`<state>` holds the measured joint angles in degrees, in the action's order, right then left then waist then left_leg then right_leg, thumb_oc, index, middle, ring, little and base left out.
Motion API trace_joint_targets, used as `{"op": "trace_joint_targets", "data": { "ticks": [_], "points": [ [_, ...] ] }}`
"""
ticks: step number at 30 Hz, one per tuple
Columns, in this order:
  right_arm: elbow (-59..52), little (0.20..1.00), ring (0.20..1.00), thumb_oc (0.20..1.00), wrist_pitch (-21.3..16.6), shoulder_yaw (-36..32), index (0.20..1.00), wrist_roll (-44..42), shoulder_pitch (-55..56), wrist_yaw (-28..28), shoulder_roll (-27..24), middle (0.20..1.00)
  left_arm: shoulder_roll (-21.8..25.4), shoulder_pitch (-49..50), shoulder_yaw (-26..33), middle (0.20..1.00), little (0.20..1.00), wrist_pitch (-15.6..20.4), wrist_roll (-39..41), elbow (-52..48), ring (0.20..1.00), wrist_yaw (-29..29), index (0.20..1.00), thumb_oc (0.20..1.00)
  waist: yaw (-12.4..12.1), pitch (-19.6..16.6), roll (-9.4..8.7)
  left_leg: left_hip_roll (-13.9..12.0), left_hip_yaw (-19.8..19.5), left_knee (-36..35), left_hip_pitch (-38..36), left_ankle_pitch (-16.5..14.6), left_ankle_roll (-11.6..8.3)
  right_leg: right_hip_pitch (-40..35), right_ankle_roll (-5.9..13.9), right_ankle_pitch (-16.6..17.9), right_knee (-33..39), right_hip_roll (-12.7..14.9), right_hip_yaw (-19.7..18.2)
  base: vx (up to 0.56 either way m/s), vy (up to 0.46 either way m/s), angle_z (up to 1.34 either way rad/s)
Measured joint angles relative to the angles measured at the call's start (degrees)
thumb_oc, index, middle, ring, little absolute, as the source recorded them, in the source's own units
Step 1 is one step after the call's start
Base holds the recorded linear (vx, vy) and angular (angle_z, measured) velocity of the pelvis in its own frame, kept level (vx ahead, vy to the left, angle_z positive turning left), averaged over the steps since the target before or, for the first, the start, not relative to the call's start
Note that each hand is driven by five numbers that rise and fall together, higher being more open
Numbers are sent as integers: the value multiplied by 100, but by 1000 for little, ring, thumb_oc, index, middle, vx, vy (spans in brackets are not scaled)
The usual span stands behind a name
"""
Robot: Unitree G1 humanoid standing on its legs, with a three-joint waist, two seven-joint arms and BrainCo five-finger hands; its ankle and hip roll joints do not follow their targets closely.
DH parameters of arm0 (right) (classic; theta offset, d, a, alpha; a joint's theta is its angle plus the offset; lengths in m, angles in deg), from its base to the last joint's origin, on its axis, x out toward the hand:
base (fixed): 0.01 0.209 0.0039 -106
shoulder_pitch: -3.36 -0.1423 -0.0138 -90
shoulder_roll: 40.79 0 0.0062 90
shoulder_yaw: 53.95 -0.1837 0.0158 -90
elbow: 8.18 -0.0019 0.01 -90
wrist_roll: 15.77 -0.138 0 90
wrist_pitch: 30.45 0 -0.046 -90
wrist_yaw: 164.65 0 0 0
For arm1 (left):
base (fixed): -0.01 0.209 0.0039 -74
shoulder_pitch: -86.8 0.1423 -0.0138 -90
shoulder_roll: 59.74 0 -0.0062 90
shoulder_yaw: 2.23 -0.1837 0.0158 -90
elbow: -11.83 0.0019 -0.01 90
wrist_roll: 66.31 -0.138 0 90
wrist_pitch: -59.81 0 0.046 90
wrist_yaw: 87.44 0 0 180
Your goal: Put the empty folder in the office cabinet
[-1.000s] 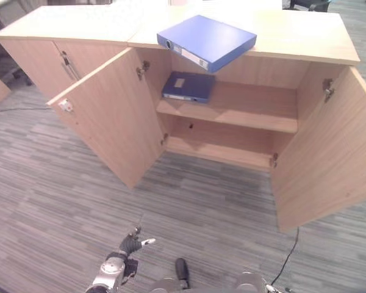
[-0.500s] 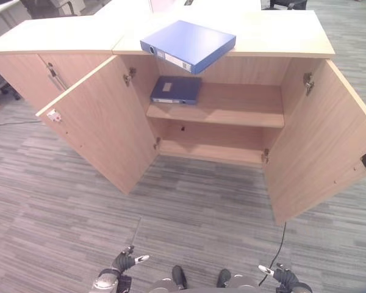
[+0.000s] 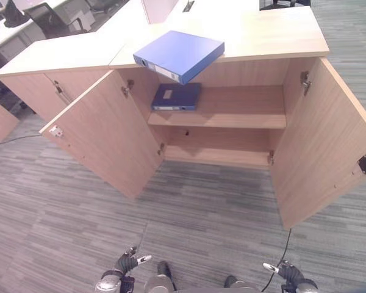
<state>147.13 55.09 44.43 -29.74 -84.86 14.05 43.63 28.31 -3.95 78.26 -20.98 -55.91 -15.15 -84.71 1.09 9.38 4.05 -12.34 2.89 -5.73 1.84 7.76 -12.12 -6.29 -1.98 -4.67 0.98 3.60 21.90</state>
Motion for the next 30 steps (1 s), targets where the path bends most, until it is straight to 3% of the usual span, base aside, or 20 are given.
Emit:
{"op": "trace_joint_targets", "data": {
  "ticks": [4, 7, 8, 10, 11, 13, 15, 17, 21, 23, 24, 26, 28, 30],
  "points": [
    [-5, 1000, 1000, 1000, 13, 19, 1000, 1, -22, 2, -22, 1000, -88, -123, -198, 1000, 1000, 6, 42, 12, 1000, -52, 1000, 1000, -64, 49, 77, 18, -186, 90, 445, 117, 90, -158, 160, 93, 365, 84, -195, 287, 91, -21],
    [10, 1000, 1000, 1000, 19, 330, 1000, 122, 31, 6, -74, 1000, -126, -122, -188, 1000, 1000, 11, 41, 324, 1000, -97, 1000, 1000, -200, 0, 240, 196, -326, 61, 915, -55, 170, -435, 607, -109, 447, 343, -532, 418, 111, -38],
    [16, 1000, 1000, 1000, 21, 454, 1000, 192, 26, 11, -88, 1000, -126, -150, -171, 1000, 1000, -7, 42, 479, 1000, -110, 1000, 1000, -295, -44, 309, 312, -396, 191, 877, 247, 219, -463, 730, -168, 447, 415, -746, 275, 103, -47],
    [-10, 1000, 1000, 1000, 11, 600, 1000, 241, 9, 45, 69, 1000, -24, -120, -145, 1000, 1000, -12, 43, 485, 1000, -140, 1000, 1000, -418, -45, 15, 647, -246, 339, 866, 218, 415, -450, 806, -221, 435, 628, -1341, 385, 193, -30],
    [-13, 1000, 1000, 1000, 13, 723, 1000, 340, -69, 94, 249, 1000, 99, -250, -33, 1000, 1000, 4, 41, 409, 1000, -162, 1000, 1000, -521, 52, -225, 934, -160, 486, 847, 148, 686, -446, 813, -215, 339, 699, -1559, 363, 212, 1],
    [-11, 1000, 1000, 1000, -8, 655, 1000, 409, -154, 132, 396, 1000, 193, -302, 14, 1000, 1000, 2, 41, 420, 1000, -169, 1000, 1000, -665, 109, -442, 1182, 12, 637, 746, -1, 982, -517, 830, -51, 339, 809, -1600, 371, 277, -15],
    [-30, 1000, 1000, 1000, -54, 511, 1000, 449, -251, 149, 521, 1000, 236, -221, 51, 1000, 1000, 0, 35, 435, 1000, -173, 1000, 1000, -774, 102, -496, 1275, 160, 1032, 810, -402, 1088, -571, 924, 169, 334, 962, -1818, 253, 221, -31],
    [55, 1000, 1000, 1000, 11, 526, 1000, 451, -392, 146, 620, 1000, 245, -191, 140, 1000, 1000, -8, 27, 481, 1000, -173, 1000, 1000, -807, 108, -557, 1344, 259, 1095, 793, -599, 1117, -503, 882, 227, 220, 1085, -1877, 244, 240, -19],
    [50, 1000, 1000, 1000, 22, 561, 1000, 448, -736, 141, 719, 1000, 272, -329, 180, 1000, 1000, -69, -62, 666, 1000, -168, 1000, 1000, -796, 67, -687, 1320, 385, 755, 728, -547, 1304, 54, 888, 337, -420, 1062, -2112, 202, 241, -22],
    [35, 1000, 1000, 1000, 17, 558, 1000, 447, -765, 133, 715, 1000, 308, -412, 158, 1000, 1000, -61, -61, 573, 1000, -170, 1000, 1000, -799, 3, -768, 1325, 416, 627, 648, -499, 1442, 390, 1071, 321, -1010, 1077, -2277, 197, 430, -14],
    [-23, 1000, 1000, 1000, 19, 682, 1000, 448, -933, 132, 712, 1000, 394, -453, 163, 1000, 1000, -64, -54, 402, 1000, -169, 1000, 1000, -853, 28, -729, 1242, 567, 617, 611, -520, 1467, 944, 1245, 514, -1941, 1063, -1952, 211, 475, -36],
    [-170, 1000, 1000, 1000, 8, 683, 1000, 447, -1026, 127, 701, 1000, 410, -435, 158, 1000, 1000, -63, -37, 404, 1000, -178, 1000, 1000, -778, 143, -467, 1123, 669, 493, 254, -583, 1562, 1317, 1314, 836, -2895, 1168, -1409, 164, 282, -48],
    [-266, 1000, 1000, 1000, 8, 798, 1000, 448, -940, 135, 717, 1000, 457, -412, 180, 1000, 1000, -57, 40, 414, 1000, -210, 1000, 1000, -790, 111, -442, 1204, 799, 494, 77, -701, 1728, 1573, 1325, 823, -3404, 1337, -1273, 272, 172, -28],
    [-277, 1000, 1000, 1000, 10, 792, 1000, 450, -975, 137, 716, 1000, 495, -371, 165, 1000, 1000, -56, 47, 411, 1000, -210, 1000, 1000, -848, 152, -360, 1229, 995, 424, -58, -795, 1786, 1778, 1331, 716, -3411, 1565, -757, 232, -30, -47]
  ]
}}
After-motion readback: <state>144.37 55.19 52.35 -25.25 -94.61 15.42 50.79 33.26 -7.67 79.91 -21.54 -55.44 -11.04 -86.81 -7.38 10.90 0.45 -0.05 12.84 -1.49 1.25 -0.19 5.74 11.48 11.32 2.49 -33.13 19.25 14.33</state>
